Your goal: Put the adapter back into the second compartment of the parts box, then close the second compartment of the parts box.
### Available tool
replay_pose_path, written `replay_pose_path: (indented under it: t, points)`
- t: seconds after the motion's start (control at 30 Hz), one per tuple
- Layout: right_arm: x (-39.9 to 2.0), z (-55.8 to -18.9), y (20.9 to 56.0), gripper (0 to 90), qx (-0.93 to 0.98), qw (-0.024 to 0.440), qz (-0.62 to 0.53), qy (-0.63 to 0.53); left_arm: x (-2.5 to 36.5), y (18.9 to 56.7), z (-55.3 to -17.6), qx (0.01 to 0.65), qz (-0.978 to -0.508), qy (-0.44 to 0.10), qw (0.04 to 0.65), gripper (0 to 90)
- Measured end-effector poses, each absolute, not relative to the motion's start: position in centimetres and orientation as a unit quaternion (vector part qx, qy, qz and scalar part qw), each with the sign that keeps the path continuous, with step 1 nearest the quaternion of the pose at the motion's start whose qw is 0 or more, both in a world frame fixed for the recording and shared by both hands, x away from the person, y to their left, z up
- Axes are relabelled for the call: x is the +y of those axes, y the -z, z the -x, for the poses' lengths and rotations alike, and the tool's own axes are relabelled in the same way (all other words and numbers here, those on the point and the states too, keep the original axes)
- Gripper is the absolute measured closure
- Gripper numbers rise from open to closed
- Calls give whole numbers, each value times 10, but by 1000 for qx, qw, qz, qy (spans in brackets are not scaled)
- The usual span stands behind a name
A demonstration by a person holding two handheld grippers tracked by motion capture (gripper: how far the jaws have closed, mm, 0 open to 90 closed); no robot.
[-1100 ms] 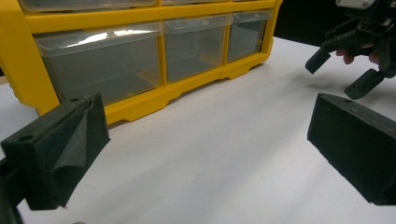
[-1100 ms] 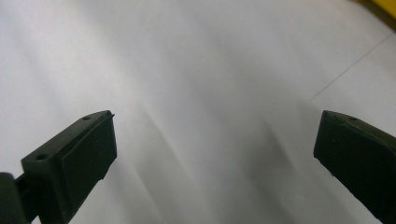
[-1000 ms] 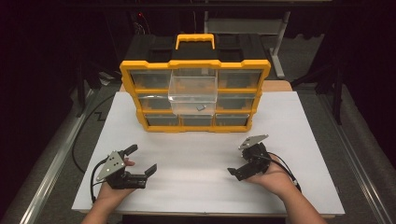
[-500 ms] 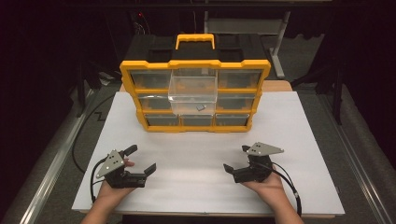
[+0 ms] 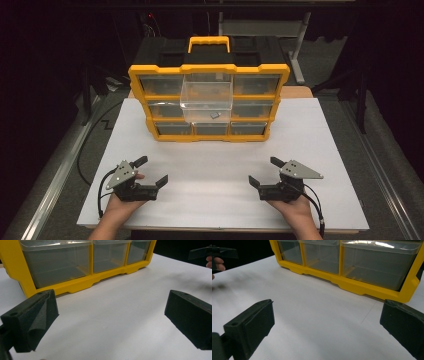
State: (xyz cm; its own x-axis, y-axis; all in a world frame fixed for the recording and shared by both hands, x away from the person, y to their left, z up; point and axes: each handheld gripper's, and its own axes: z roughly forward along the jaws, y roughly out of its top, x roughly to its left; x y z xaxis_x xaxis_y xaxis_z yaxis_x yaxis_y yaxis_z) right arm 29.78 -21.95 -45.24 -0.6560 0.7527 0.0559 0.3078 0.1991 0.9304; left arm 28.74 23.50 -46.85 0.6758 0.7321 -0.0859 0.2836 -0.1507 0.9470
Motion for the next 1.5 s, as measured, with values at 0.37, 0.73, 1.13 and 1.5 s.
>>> replay_pose_path:
  t: [0.37,0.73,1.13,1.5]
  points:
    - [-218,-297,454,2,748,219,-356,-516,234,469,-286,345,-731,-205,552,2]
    - [-216,-296,455,39,755,228,-352,-504,231,468,-287,333,-735,-212,551,2]
    - [-216,-294,453,172,758,231,-349,-501,231,468,-287,333,-734,-212,553,2]
    - [-217,-294,454,323,764,228,-342,-498,231,468,-287,332,-735,-210,554,2]
